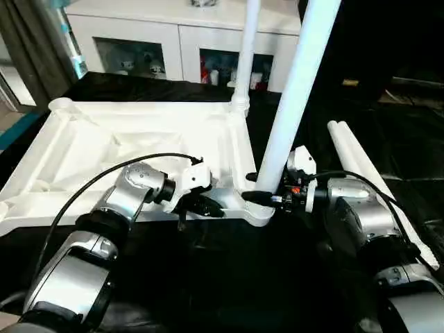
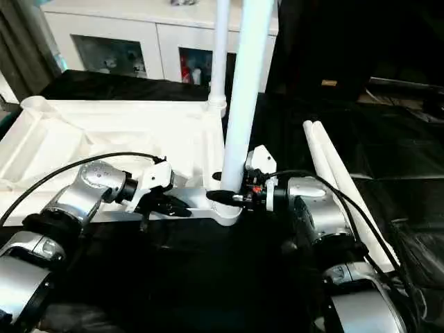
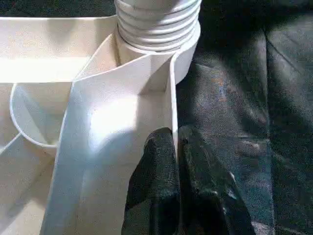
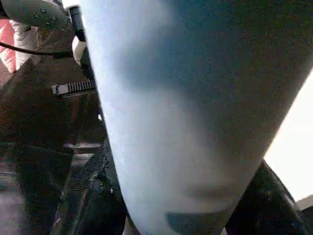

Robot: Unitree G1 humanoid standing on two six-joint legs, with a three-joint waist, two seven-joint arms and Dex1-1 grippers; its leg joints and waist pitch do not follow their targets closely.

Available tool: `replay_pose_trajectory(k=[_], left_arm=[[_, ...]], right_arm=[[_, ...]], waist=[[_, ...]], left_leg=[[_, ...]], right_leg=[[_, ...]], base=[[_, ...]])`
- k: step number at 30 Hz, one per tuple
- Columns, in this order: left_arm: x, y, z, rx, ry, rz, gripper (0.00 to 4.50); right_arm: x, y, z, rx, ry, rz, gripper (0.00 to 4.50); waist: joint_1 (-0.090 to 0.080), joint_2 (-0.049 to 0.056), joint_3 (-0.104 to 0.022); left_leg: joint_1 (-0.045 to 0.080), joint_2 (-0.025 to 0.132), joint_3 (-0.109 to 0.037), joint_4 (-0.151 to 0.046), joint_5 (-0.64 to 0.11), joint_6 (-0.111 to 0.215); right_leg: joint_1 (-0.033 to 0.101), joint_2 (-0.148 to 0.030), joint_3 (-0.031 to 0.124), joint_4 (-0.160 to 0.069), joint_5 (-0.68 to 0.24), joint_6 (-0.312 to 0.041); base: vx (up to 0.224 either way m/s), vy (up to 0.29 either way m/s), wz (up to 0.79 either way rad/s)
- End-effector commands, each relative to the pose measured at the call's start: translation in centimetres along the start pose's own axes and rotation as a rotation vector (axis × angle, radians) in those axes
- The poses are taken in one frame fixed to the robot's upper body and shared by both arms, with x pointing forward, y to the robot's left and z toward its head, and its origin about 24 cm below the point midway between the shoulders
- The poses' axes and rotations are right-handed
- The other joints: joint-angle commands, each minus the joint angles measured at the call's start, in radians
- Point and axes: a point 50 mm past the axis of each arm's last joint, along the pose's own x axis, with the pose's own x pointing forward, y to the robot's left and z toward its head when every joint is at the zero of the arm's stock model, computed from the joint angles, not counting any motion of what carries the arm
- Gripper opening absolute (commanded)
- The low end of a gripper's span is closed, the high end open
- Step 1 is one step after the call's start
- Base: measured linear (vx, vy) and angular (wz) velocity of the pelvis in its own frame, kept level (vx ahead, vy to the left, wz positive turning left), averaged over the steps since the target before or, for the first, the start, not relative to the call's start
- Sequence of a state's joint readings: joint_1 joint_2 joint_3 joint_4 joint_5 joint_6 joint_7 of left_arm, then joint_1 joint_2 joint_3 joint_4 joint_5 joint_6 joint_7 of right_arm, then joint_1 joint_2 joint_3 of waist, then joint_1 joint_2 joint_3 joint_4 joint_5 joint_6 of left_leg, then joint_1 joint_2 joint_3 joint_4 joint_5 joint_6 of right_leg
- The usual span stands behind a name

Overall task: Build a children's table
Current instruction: Rotate leg to tighten

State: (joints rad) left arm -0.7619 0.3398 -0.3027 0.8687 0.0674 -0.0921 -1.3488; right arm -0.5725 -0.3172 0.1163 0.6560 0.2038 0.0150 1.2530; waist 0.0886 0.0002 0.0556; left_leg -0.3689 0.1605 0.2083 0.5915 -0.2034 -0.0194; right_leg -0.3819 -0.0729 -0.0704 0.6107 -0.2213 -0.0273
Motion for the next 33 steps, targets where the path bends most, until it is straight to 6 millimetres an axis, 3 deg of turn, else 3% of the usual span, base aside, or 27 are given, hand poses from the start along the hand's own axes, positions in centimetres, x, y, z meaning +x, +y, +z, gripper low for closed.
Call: replay_pose_trajectory(k=[1,4,6,10,12,13,14,16,17,20,22,25,27,30,33], left_arm=[[-0.1,0.1,2.6,0.117,-0.081,-0.058,0.0],[0.2,0.2,2.7,0.113,-0.092,-0.045,0.0],[0.6,0.5,2.7,0.099,-0.08,0.003,0.0],[1.9,1.7,2.7,0.014,-0.042,0.161,0.0],[2.4,2.0,3.0,-0.019,-0.038,0.198,0.0],[3.5,2.5,3.5,-0.059,-0.02,0.263,0.0],[3.5,2.5,3.5,-0.059,-0.02,0.263,0.0],[4.3,2.9,4.0,-0.089,-0.005,0.329,0.0],[4.9,3.2,4.3,-0.116,0.005,0.378,0.0],[6.3,3.5,5.1,-0.156,0.04,0.478,0.0],[6.8,3.5,5.4,-0.154,0.051,0.501,0.0],[7.3,3.5,5.8,-0.159,0.055,0.515,0.0],[7.4,3.6,6.0,-0.161,0.056,0.522,0.0],[7.4,3.6,6.0,-0.165,0.06,0.526,0.0],[7.4,3.6,5.8,-0.166,0.064,0.529,0.0]], right_arm=[[-0.2,1.6,-4.7,0.197,0.146,0.029,1.93],[0.1,1.6,-4.8,0.201,0.135,-0.025,1.93],[0.3,0.9,-5.3,0.201,0.143,-0.161,1.93],[0.6,-0.7,-6.3,0.229,0.154,-0.491,1.93],[0.7,-1.2,-6.4,0.274,0.135,-0.589,1.93],[1.2,-1.8,-6.5,0.35,0.113,-0.735,1.93],[1.2,-1.8,-6.5,0.35,0.113,-0.735,1.93],[1.8,-2.2,-6.4,0.384,0.107,-0.839,1.93],[2.3,-2.4,-6.1,0.374,0.117,-0.882,1.93],[3.8,-2.6,-5.5,0.383,0.11,-0.961,1.93],[4.5,-2.5,-5.2,0.387,0.108,-0.972,1.93],[5.5,-2.4,-4.9,0.393,0.112,-0.982,1.93],[5.9,-2.3,-4.8,0.391,0.118,-0.985,1.93],[6.2,-2.2,-4.8,0.397,0.12,-0.99,1.93],[6.3,-2.2,-4.8,0.401,0.123,-0.999,1.93]], waist=[[-0.001,0.0,-0.056],[0.0,0.0,-0.057],[-0.003,0.001,-0.053],[-0.019,0.001,-0.042],[-0.029,0.0,-0.041],[-0.032,0.0,-0.041],[-0.04,0.006,-0.043],[-0.043,0.004,-0.044],[-0.043,0.007,-0.044],[-0.04,0.004,-0.044],[-0.037,0.004,-0.048],[-0.035,0.006,-0.052],[-0.035,0.007,-0.053],[-0.036,0.006,-0.051],[-0.037,0.008,-0.049]], left_leg=[[0.018,0.099,-0.04,-0.075,-0.132,0.064],[0.018,0.098,-0.039,-0.075,-0.122,0.069],[0.018,0.098,-0.04,-0.078,-0.145,0.056],[0.029,0.094,-0.051,-0.09,-0.288,-0.029],[0.029,0.093,-0.055,-0.093,-0.312,-0.046],[0.031,0.094,-0.057,-0.093,-0.331,-0.048],[0.033,0.093,-0.057,-0.095,-0.34,-0.061],[0.029,0.091,-0.055,-0.094,-0.332,-0.058],[0.035,0.088,-0.051,-0.092,-0.337,-0.059],[0.036,0.086,-0.053,-0.087,-0.337,-0.047],[0.027,0.086,-0.053,-0.088,-0.303,-0.027],[0.024,0.086,-0.049,-0.087,-0.265,-0.006],[0.025,0.086,-0.048,-0.086,-0.258,0.0],[0.023,0.086,-0.048,-0.087,-0.261,0.007],[0.025,0.087,-0.05,-0.089,-0.289,0.003]], right_leg=[[0.038,-0.107,0.062,-0.061,-0.033,-0.285],[0.038,-0.108,0.061,-0.06,-0.022,-0.286],[0.034,-0.109,0.062,-0.065,-0.06,-0.28],[0.025,-0.115,0.067,-0.094,-0.332,-0.228],[0.024,-0.114,0.068,-0.099,-0.381,-0.205],[0.02,-0.114,0.067,-0.103,-0.393,-0.2],[0.016,-0.11,0.069,-0.1,-0.368,-0.206],[0.019,-0.109,0.069,-0.098,-0.328,-0.209],[0.015,-0.107,0.069,-0.102,-0.324,-0.214],[0.014,-0.111,0.069,-0.109,-0.357,-0.205],[0.022,-0.11,0.067,-0.106,-0.312,-0.202],[0.026,-0.106,0.066,-0.095,-0.205,-0.226],[0.027,-0.106,0.065,-0.093,-0.181,-0.234],[0.03,-0.107,0.065,-0.092,-0.177,-0.241],[0.027,-0.109,0.065,-0.098,-0.232,-0.232]], base=[[0.0,0.0,0.0],[0.0,0.0,0.0],[0.0,0.0,0.0],[-0.013,0.001,-0.01],[-0.05,0.014,-0.05],[0.0,0.0,0.0],[0.0,0.0,0.0],[0.0,0.0,0.0],[0.0,0.0,0.0],[0.0,0.0,0.0],[0.0,0.0,0.0],[0.0,0.0,0.0],[0.0,0.0,0.0],[0.0,0.0,0.0],[0.0,0.0,0.0]])
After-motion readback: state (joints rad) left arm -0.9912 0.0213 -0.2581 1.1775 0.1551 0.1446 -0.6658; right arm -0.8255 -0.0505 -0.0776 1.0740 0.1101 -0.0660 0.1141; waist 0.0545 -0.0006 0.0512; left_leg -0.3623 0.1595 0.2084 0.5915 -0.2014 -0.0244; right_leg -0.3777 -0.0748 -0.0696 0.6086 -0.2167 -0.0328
